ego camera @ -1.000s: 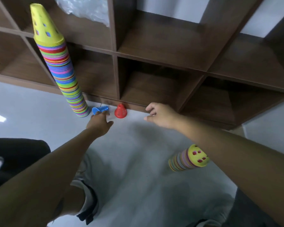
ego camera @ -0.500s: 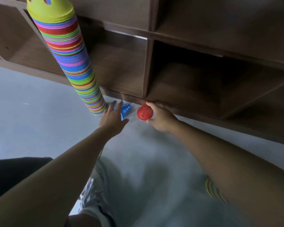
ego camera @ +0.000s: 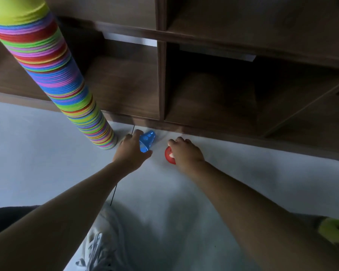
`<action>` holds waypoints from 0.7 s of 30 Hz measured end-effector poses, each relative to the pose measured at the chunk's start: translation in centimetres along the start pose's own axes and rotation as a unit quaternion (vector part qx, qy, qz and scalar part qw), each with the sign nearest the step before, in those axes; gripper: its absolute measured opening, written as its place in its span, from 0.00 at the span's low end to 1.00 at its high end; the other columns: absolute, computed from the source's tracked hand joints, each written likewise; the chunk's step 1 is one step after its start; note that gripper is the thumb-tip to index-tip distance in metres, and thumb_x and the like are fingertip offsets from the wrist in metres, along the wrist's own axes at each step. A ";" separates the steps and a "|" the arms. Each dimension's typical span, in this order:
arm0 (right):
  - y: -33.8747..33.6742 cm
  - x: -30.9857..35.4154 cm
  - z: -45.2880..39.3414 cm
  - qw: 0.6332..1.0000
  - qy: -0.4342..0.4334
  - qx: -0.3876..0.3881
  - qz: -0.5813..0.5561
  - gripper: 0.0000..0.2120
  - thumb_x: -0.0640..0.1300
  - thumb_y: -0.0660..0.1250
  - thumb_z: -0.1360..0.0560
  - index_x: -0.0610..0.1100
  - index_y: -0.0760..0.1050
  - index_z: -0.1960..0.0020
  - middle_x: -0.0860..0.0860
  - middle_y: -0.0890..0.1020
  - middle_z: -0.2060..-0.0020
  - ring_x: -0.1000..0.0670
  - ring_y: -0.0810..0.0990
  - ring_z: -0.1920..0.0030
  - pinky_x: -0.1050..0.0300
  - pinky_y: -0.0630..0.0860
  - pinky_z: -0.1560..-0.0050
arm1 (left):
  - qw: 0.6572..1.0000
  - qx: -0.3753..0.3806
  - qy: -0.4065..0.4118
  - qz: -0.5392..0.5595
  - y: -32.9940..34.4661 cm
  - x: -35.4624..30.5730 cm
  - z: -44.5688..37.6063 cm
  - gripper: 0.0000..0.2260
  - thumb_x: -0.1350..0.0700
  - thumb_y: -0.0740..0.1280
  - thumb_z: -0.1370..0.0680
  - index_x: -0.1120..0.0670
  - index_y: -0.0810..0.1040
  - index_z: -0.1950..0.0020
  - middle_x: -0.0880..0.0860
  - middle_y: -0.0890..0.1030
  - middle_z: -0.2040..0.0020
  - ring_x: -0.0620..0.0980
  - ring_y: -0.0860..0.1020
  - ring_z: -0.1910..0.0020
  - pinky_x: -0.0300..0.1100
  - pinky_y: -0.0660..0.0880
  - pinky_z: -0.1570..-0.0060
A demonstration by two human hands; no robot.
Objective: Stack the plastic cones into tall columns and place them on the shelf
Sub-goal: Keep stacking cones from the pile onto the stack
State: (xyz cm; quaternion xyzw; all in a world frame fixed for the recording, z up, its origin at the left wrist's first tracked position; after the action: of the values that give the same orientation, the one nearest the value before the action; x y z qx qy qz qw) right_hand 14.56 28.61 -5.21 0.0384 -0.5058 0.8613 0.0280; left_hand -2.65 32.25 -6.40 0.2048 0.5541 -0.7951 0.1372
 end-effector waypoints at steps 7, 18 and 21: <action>-1.6 -2.7 6.3 0.999 0.044 -0.010 -0.005 0.26 0.47 0.66 0.19 0.46 0.60 0.25 0.42 0.71 0.34 0.39 0.75 0.36 0.46 0.75 0.41 | 0.999 0.012 0.045 0.027 -1.3 -5.4 3.2 0.30 0.46 0.76 0.26 0.53 0.68 0.29 0.55 0.77 0.39 0.51 0.74 0.48 0.44 0.72 0.50; -13.1 -7.9 22.5 0.981 0.076 -0.150 -0.097 0.21 0.51 0.61 0.17 0.46 0.64 0.27 0.44 0.75 0.35 0.39 0.77 0.38 0.43 0.77 0.41 | 0.987 -0.002 0.086 0.135 -5.2 -16.4 11.6 0.24 0.53 0.75 0.27 0.56 0.68 0.36 0.55 0.79 0.42 0.53 0.78 0.51 0.46 0.76 0.56; -16.1 -9.1 28.0 0.975 0.066 -0.189 -0.097 0.21 0.51 0.62 0.17 0.46 0.64 0.27 0.44 0.74 0.34 0.41 0.76 0.37 0.42 0.76 0.40 | 0.979 0.002 0.107 0.174 -5.9 -19.7 14.4 0.22 0.54 0.74 0.25 0.56 0.68 0.36 0.55 0.78 0.43 0.46 0.76 0.57 0.39 0.70 0.64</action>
State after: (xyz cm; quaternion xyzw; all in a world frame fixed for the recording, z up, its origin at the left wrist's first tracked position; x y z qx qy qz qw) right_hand 26.04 11.94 21.51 0.0244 -0.6504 0.7440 0.1513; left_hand 9.56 20.69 12.26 0.3827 0.5194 -0.7337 0.2131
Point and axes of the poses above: each hand's wrist, its own z-axis away from the middle knuckle, its own y-axis out of the palm, x = y × z, the point moved 4 cm from there along -z, towards the middle knuckle
